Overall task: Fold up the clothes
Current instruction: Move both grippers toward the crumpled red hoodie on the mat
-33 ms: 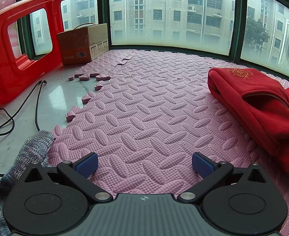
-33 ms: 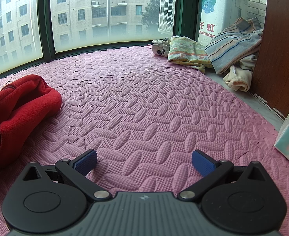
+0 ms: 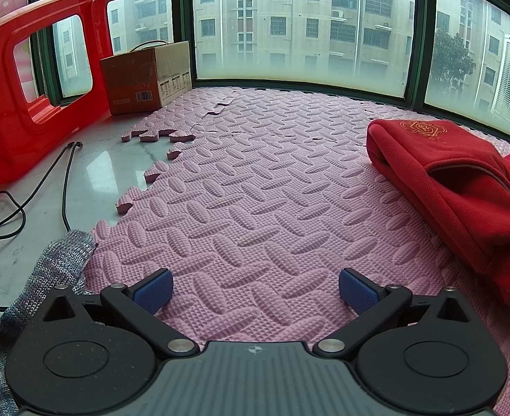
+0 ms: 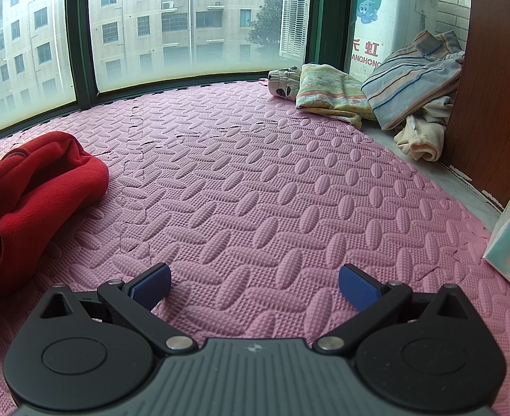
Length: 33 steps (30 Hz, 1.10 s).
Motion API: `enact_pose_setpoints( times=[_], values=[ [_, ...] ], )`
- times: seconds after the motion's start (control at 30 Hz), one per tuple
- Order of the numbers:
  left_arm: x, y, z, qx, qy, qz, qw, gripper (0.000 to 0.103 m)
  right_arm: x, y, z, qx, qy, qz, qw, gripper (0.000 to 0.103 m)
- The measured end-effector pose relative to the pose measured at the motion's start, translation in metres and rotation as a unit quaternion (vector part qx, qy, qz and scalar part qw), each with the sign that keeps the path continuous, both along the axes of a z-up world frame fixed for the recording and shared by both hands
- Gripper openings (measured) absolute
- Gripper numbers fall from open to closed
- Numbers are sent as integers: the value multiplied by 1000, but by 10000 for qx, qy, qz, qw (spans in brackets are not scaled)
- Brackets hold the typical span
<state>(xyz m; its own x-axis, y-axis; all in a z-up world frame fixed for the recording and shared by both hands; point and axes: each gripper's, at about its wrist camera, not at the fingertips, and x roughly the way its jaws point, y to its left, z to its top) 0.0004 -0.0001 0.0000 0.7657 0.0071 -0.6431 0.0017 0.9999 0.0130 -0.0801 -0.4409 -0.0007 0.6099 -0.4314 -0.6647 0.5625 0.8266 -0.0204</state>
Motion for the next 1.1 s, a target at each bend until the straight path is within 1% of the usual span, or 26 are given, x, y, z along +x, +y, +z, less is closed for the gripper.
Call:
enact_pose_setpoints(
  times=[0.33,0.47,0.63,0.8,0.97,1.1],
  values=[
    [-2,-2,1,59,-17,86,9999,103,1,0,-1,-4,7,0,10000,103],
    [-6,-5,4,16,62,189,9998,103,2,-2,-2,-8,19,11,10000,103],
    [-17,-21,12,271,33,4,9996,103,2,0,0,-4,29,36,10000,103],
    [-25,-35,19,295,73,-169,9994,103,-1,1,1,27,27,72,10000,103],
    [-31,-44,21,219,238,-247,9992,103,-5,13,3,-32,93,365,9993,103],
    [-39,-54,24,294,240,-391,9985,103,-8,29,7,-27,112,709,9974,103]
  ],
)
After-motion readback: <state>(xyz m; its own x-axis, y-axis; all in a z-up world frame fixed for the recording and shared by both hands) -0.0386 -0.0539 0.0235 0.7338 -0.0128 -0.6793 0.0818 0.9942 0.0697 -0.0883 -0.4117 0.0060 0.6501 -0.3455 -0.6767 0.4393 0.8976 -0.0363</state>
